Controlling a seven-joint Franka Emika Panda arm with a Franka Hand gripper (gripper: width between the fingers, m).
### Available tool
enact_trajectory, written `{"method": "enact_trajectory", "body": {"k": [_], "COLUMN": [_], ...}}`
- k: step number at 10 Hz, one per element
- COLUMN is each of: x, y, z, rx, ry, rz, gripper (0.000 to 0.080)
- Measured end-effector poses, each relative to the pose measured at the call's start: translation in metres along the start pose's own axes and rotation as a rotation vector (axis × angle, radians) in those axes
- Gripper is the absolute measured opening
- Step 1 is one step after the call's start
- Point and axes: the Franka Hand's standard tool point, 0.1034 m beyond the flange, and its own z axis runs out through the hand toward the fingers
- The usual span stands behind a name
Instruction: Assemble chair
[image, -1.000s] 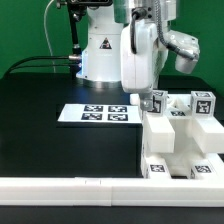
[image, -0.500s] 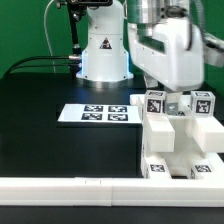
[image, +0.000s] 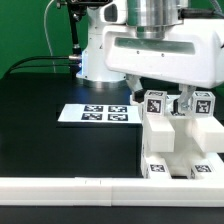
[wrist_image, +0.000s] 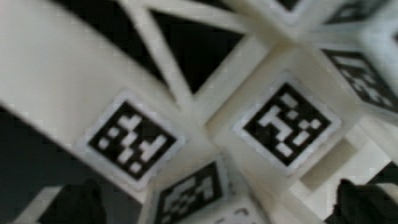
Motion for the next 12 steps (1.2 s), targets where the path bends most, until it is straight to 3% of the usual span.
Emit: {"method": "enact_trajectory", "body": {"k": [2,5,10,12], "x": [-0.0002,-0.0003,0.0008,0.0034], "y": [0.0004,0.0009,-0.0005,-0.0019], "z": [0.0008,0.0013,0.0011,0.0004], "rx": [-0.001,-0.002,-0.001,0.022], "ry": [0.000,-0.001,0.002,0.002], "rz": [-0.045,0.009,0.618,0.883], "gripper": [0.0649,0.0258,0.0262,0.0262]}}
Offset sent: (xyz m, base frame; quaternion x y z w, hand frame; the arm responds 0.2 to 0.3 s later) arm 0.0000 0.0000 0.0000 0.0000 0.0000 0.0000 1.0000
